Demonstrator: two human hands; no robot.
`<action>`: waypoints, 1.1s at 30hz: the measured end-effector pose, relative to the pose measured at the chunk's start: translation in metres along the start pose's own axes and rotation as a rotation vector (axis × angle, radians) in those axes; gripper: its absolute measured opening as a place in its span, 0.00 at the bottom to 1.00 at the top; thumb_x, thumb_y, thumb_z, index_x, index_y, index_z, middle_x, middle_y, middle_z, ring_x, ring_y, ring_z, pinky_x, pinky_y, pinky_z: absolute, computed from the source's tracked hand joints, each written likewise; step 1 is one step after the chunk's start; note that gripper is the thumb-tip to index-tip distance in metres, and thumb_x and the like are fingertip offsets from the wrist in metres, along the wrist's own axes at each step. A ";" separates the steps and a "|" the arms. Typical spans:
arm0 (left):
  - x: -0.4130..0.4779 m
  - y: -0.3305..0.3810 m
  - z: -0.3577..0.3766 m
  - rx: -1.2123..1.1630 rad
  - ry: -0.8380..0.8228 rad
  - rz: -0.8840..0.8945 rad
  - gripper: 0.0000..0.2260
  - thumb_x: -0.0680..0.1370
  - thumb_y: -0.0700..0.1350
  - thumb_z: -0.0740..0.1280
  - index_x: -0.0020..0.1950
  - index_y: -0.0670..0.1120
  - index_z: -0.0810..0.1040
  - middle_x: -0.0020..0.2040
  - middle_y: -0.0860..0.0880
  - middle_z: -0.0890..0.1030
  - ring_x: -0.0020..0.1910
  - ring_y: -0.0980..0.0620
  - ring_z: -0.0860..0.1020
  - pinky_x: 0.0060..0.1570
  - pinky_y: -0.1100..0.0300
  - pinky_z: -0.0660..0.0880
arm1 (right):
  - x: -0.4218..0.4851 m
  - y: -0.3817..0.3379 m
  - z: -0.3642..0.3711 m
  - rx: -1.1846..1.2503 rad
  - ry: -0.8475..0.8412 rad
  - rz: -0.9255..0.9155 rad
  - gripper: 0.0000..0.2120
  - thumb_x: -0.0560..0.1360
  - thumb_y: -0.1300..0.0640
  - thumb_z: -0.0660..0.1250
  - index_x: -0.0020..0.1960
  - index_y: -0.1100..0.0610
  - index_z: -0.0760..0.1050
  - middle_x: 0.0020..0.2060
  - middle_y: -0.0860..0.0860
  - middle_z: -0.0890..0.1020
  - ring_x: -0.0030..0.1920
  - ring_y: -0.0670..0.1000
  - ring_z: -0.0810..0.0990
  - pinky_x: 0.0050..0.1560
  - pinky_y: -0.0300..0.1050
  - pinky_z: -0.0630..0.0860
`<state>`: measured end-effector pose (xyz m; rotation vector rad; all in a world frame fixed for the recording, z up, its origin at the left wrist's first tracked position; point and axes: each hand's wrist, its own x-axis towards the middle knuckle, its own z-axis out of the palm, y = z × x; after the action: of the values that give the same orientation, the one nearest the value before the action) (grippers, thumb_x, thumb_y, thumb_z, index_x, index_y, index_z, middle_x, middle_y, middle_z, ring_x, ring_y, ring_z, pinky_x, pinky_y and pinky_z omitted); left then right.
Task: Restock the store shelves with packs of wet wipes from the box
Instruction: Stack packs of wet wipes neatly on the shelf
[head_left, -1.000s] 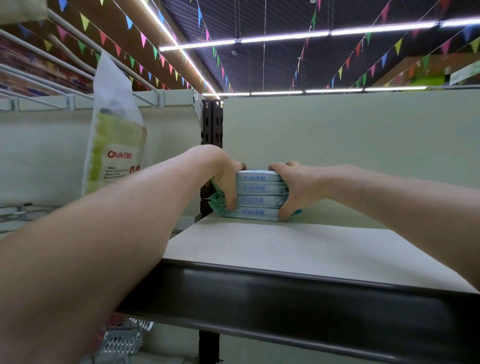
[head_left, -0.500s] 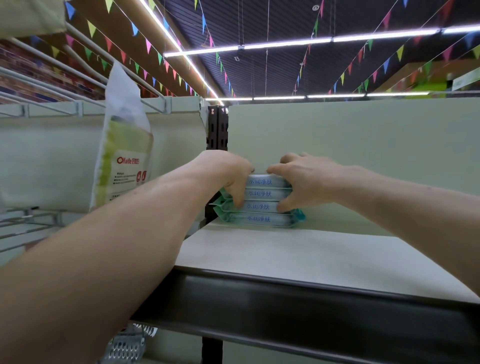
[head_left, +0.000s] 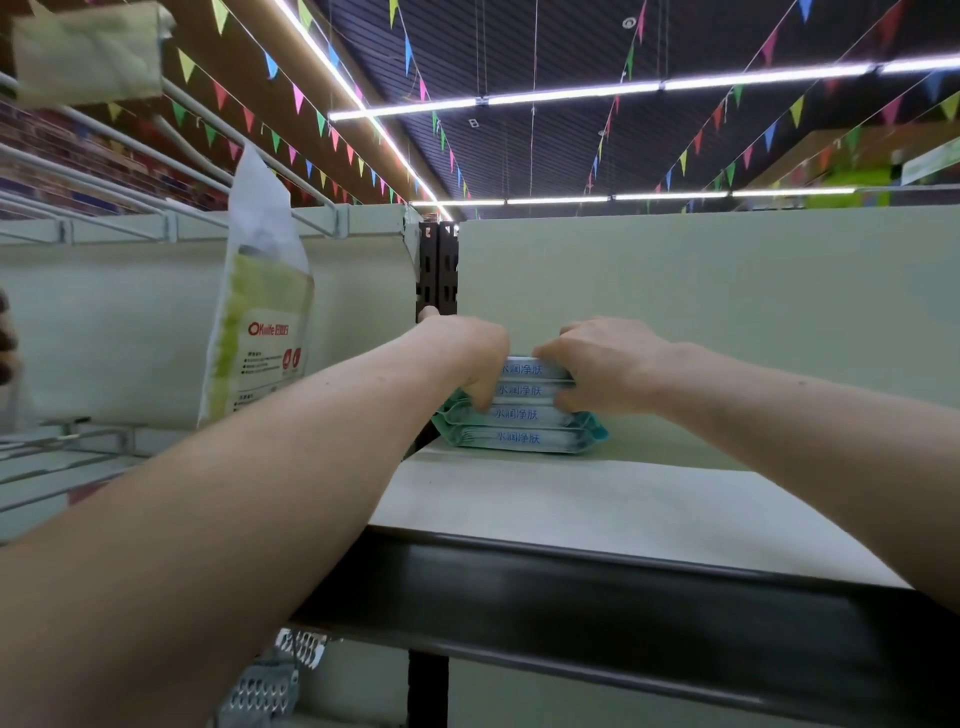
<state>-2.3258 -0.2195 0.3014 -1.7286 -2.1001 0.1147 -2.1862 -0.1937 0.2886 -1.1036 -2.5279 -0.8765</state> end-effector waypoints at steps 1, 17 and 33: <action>-0.001 0.001 0.000 0.003 -0.004 -0.005 0.17 0.73 0.50 0.72 0.60 0.50 0.75 0.47 0.52 0.77 0.50 0.47 0.75 0.56 0.47 0.64 | -0.001 -0.001 -0.002 -0.002 -0.013 0.006 0.08 0.74 0.51 0.65 0.52 0.52 0.73 0.45 0.50 0.74 0.45 0.53 0.72 0.29 0.40 0.60; -0.068 0.034 -0.024 -0.089 0.105 -0.037 0.30 0.72 0.49 0.73 0.72 0.48 0.66 0.65 0.49 0.75 0.63 0.45 0.73 0.61 0.47 0.71 | -0.071 0.001 -0.034 0.116 -0.006 0.046 0.17 0.75 0.50 0.67 0.62 0.53 0.74 0.52 0.52 0.80 0.51 0.54 0.79 0.51 0.50 0.78; -0.126 0.156 -0.067 -0.311 0.210 0.335 0.27 0.76 0.47 0.71 0.73 0.45 0.67 0.64 0.45 0.75 0.53 0.45 0.75 0.59 0.52 0.73 | -0.213 0.037 -0.069 0.077 -0.173 0.424 0.25 0.76 0.48 0.67 0.71 0.52 0.67 0.65 0.53 0.74 0.64 0.56 0.72 0.63 0.47 0.71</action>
<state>-2.1401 -0.3176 0.2797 -2.1582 -1.7336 -0.3010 -2.0140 -0.3404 0.2649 -1.6670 -2.2920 -0.5865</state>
